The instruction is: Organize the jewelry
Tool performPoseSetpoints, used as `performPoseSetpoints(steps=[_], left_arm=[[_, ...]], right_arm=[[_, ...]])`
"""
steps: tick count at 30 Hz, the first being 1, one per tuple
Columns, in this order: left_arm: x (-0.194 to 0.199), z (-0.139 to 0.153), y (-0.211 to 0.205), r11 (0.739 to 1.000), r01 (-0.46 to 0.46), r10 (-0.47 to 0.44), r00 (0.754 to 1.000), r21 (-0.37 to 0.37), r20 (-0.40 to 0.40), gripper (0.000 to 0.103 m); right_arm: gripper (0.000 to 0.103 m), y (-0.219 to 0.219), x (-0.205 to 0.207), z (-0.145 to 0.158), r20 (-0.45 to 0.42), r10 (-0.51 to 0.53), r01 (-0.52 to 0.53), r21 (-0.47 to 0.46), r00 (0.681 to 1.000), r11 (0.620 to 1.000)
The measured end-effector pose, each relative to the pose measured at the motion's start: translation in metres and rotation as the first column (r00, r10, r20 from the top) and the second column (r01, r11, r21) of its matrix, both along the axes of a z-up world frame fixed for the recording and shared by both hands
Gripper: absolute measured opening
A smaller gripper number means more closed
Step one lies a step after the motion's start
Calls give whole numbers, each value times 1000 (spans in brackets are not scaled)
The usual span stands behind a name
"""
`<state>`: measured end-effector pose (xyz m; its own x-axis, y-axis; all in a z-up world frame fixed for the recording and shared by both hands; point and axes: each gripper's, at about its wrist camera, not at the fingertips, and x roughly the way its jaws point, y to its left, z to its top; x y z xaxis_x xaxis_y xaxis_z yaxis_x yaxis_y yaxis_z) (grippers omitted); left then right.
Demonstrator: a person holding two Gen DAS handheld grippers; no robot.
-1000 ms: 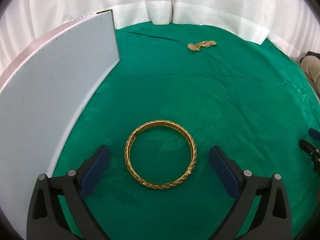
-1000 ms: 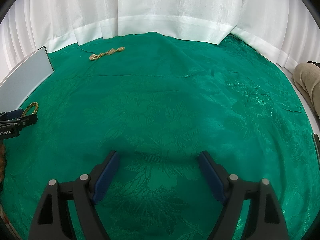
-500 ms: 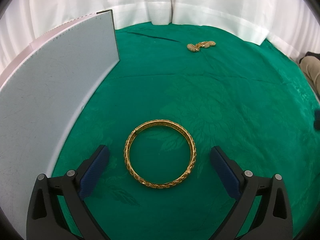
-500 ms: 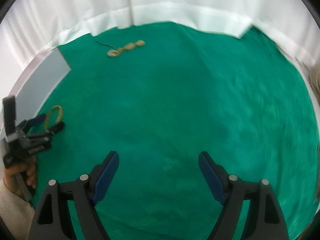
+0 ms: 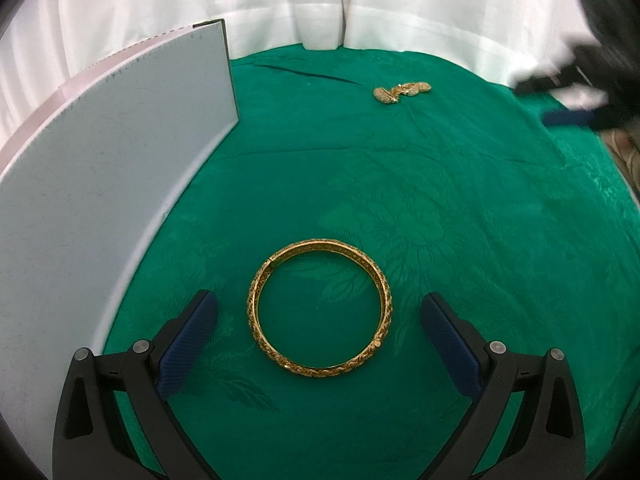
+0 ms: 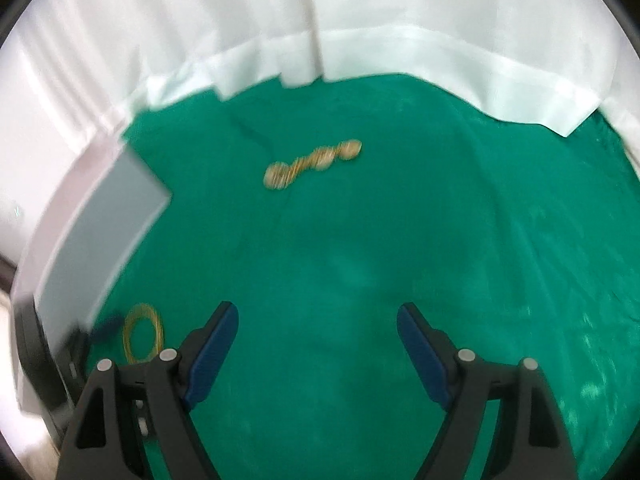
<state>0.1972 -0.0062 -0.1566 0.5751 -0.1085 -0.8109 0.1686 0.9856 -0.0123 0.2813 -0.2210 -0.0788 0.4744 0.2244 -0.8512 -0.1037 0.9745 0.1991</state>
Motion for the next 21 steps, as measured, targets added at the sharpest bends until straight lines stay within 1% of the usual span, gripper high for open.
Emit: performPoseSetpoints(steps=[1, 2, 3, 5, 6, 7, 8, 9, 11, 14, 15, 16, 17, 18, 19, 20, 21], left_arm=[[0, 0, 0, 1000, 0, 0, 1000, 0, 0, 101], [0, 0, 0, 1000, 0, 0, 1000, 0, 0, 101], [0, 0, 0, 1000, 0, 0, 1000, 0, 0, 101], [0, 0, 0, 1000, 0, 0, 1000, 0, 0, 101], [0, 0, 0, 1000, 0, 0, 1000, -1, 0, 101], [0, 0, 0, 1000, -1, 1, 1000, -1, 0, 101], [0, 0, 0, 1000, 0, 0, 1000, -1, 0, 101], [0, 0, 0, 1000, -1, 1, 1000, 0, 1, 101], [0, 0, 0, 1000, -1, 1, 1000, -1, 1, 101], [0, 0, 0, 1000, -1, 1, 1000, -1, 1, 101], [0, 0, 0, 1000, -1, 1, 1000, -2, 1, 101], [0, 0, 0, 1000, -1, 1, 1000, -2, 1, 101], [-1, 0, 0, 1000, -2, 2, 1000, -2, 1, 101], [-1, 0, 0, 1000, -2, 2, 1000, -2, 1, 101], [-1, 0, -1, 1000, -2, 2, 1000, -2, 1, 101], [-1, 0, 0, 1000, -2, 2, 1000, -3, 1, 101], [-1, 0, 0, 1000, -1, 1, 1000, -4, 3, 101]], right_arm=[[84, -8, 20, 3, -7, -50, 50, 40, 999, 998], [84, -12, 33, 2, -25, -74, 75, 64, 997, 995], [84, -13, 52, -1, -72, -85, 92, 95, 994, 991], [82, -10, 77, -9, -148, -98, 120, 142, 984, 983], [79, -7, 90, -15, -178, -111, 142, 173, 978, 975], [75, -6, 97, -20, -195, -123, 159, 182, 973, 970], [66, -1, 108, -26, -207, -164, 201, 177, 965, 963], [62, 4, 117, -30, -205, -200, 235, 166, 958, 958], [58, 19, 131, -38, -193, -227, 253, 123, 955, 960], [58, 46, 141, -48, -163, -248, 259, 47, 955, 965], [58, 55, 143, -51, -145, -253, 256, 4, 957, 967], [57, 68, 143, -50, -102, -254, 248, -67, 962, 966], [56, 80, 142, -52, -78, -238, 225, -151, 968, 963], [34, 89, 138, -53, -52, -228, 211, -226, 972, 951], [27, 92, 134, -53, -39, -220, 204, -248, 975, 947], [26, 93, 129, -53, -38, -211, 195, -244, 977, 950], [23, 92, 122, -51, -41, -199, 184, -233, 979, 955]])
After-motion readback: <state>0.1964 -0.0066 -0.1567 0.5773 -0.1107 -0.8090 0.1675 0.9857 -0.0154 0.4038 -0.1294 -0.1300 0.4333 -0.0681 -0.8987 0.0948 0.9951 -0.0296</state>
